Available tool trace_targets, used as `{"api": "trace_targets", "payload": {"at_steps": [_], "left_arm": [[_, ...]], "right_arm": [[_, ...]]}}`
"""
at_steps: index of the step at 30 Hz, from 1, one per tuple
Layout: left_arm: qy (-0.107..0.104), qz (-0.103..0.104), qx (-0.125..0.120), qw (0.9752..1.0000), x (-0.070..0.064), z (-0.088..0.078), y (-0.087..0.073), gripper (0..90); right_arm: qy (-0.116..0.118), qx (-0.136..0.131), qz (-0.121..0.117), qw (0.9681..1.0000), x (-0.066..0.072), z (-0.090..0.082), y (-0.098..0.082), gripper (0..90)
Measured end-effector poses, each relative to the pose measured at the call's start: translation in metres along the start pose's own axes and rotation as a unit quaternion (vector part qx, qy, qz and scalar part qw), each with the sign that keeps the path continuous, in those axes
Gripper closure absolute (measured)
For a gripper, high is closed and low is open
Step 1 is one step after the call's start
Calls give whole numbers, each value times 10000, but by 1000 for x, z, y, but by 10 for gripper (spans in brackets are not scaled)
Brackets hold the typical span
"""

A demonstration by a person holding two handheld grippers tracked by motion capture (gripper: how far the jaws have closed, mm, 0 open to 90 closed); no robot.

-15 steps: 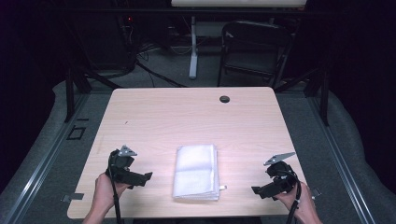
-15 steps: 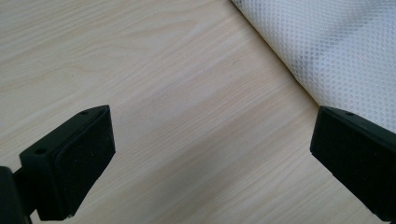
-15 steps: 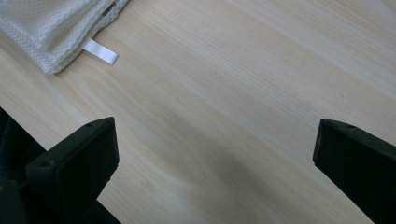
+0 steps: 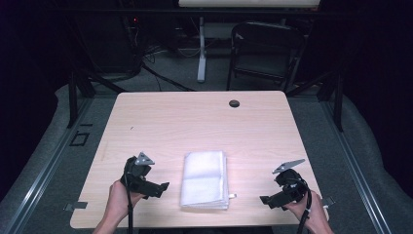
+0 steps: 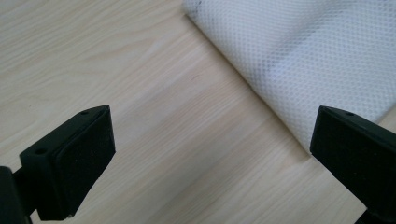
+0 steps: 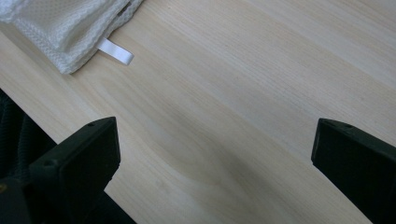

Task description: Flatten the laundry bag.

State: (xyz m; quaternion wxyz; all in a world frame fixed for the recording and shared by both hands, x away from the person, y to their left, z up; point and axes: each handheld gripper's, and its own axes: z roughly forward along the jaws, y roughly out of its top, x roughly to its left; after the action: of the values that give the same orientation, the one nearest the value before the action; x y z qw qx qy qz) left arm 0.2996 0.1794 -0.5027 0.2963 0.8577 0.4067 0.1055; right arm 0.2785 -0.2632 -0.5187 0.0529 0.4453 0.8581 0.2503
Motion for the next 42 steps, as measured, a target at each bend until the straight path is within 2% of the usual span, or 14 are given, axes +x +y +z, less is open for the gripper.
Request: {"api": "trace_targets", "payload": {"at_steps": [4,5,12,13,16,18,22,23,30,33,36,38,41,42], "left_arm": [[-144,86,-17,9999,-10,3,4,0],[-159,141,-14,9998,-13,4,6,0],[-470,369,-40,9982,-34,13,14,0],[-482,393,-34,9981,-37,14,15,1],[-473,403,-4,9981,-42,18,17,12],[-518,535,99,9972,-50,26,19,18],[-577,670,93,9960,-58,31,22,41],[-632,766,100,9950,-63,32,23,46],[-759,983,185,9921,-73,44,27,42],[-746,1083,258,9910,-78,48,29,48],[-787,1104,267,9904,-82,52,30,73],[-842,1149,298,9894,-83,54,31,77],[-840,1167,281,9892,-85,56,32,81],[-900,1210,285,9881,-87,57,33,75]], "right_arm": [[-20,28,-56,10000,2,0,1,10],[75,9,-21,10000,3,0,1,11],[101,-98,60,9999,5,2,1,19],[64,27,-27,10000,4,1,2,22],[80,36,-38,10000,4,2,3,24],[125,69,-23,9999,5,4,3,27],[113,62,-28,9999,6,3,4,31],[121,59,-32,9999,6,3,4,44],[152,19,8,9999,7,6,4,45],[101,139,-46,9998,7,6,4,53],[189,112,-2,9998,7,7,4,68],[151,201,-84,9996,7,7,4,68],[149,236,-61,9996,7,6,4,69],[150,210,-66,9996,6,6,4,69]]}}
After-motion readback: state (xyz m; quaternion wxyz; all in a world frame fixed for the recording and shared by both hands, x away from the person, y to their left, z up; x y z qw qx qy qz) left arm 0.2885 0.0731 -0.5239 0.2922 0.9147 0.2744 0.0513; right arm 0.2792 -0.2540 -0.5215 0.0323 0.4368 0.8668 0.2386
